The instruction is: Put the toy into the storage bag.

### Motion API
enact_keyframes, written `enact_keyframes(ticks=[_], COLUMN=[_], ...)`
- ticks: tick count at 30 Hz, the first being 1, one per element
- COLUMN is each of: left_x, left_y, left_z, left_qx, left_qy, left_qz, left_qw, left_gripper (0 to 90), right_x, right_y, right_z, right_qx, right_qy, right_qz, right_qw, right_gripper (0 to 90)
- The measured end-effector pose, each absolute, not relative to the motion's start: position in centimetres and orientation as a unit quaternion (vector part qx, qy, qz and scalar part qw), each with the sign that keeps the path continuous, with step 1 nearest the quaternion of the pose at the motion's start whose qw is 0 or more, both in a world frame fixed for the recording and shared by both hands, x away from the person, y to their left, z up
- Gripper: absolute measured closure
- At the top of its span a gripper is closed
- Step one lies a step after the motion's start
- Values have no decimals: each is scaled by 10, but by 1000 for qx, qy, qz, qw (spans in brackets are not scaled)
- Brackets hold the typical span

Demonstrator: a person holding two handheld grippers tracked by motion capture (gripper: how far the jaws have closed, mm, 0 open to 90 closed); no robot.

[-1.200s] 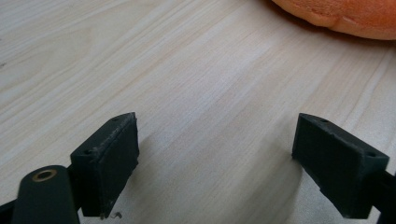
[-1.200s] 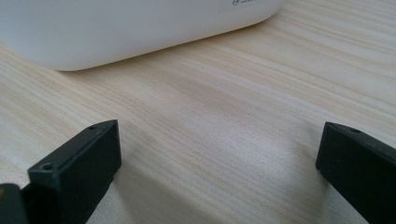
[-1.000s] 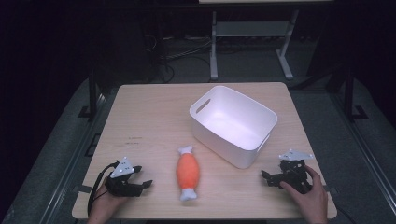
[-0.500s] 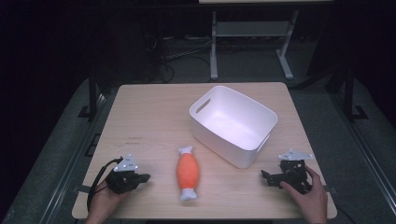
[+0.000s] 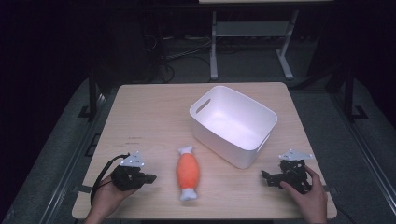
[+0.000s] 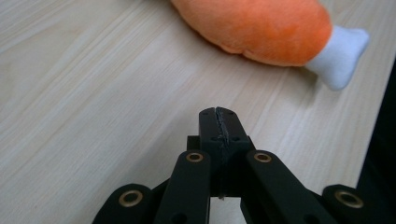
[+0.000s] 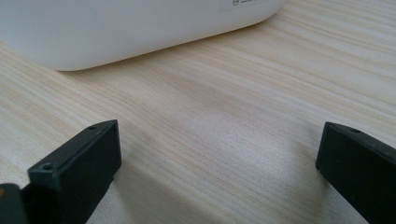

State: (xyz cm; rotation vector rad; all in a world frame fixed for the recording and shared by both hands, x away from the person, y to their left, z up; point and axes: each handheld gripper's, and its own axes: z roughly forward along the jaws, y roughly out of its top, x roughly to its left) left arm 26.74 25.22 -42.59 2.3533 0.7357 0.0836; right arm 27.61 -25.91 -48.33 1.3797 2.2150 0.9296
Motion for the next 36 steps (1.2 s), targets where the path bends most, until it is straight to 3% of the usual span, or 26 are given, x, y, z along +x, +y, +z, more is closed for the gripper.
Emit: enact_keyframes(ticks=[36], left_x=[277], left_y=[158], left_z=[-394], left_qx=[932], left_qy=[178], left_qz=[-18], left_qw=[314], left_gripper=[898], right_x=[276], right_y=[-259], right_z=[-483], right_qx=[490], right_qy=[786], right_qz=[330], right_qw=[185], right_gripper=[0])
